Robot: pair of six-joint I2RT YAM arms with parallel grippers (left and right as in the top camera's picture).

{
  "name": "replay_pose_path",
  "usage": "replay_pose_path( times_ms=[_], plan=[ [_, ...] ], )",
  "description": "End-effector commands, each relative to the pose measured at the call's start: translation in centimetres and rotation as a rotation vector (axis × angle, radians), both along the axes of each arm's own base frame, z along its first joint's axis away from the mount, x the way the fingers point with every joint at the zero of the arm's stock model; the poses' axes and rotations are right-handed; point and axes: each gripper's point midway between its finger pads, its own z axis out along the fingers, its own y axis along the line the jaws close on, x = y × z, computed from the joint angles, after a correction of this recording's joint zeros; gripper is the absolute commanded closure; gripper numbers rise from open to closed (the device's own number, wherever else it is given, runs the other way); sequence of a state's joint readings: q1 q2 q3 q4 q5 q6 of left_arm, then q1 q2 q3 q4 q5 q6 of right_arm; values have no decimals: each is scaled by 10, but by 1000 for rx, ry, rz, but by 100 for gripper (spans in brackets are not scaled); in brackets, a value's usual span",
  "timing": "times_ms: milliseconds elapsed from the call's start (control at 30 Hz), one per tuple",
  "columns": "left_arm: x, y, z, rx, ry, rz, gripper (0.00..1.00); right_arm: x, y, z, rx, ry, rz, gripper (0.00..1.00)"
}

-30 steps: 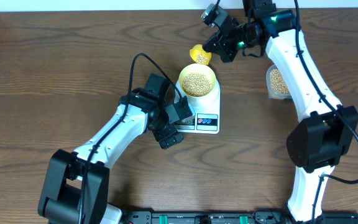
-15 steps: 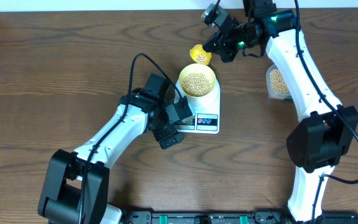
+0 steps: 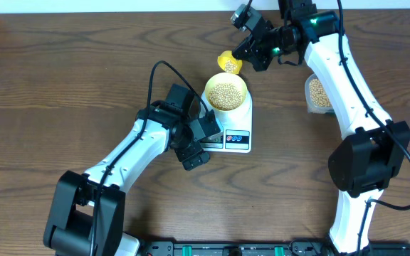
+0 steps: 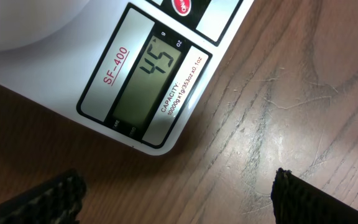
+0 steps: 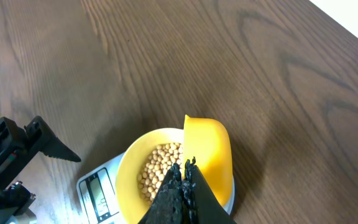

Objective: Scoop item into bowl and weigh 50g on scale

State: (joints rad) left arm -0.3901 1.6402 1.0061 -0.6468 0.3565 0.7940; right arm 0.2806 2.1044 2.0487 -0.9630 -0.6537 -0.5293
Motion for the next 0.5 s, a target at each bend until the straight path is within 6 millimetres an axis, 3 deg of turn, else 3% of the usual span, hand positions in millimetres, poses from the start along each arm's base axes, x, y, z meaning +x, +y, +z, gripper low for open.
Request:
replay_pose_path(
  times_ms=[0, 467],
  plan=[
    [-3, 2, -4, 14, 6, -17, 2, 1, -1, 16, 21, -23, -8, 99],
    [-3, 2, -4, 13, 6, -17, 2, 2, -3, 15, 14, -24, -14, 99]
  ],
)
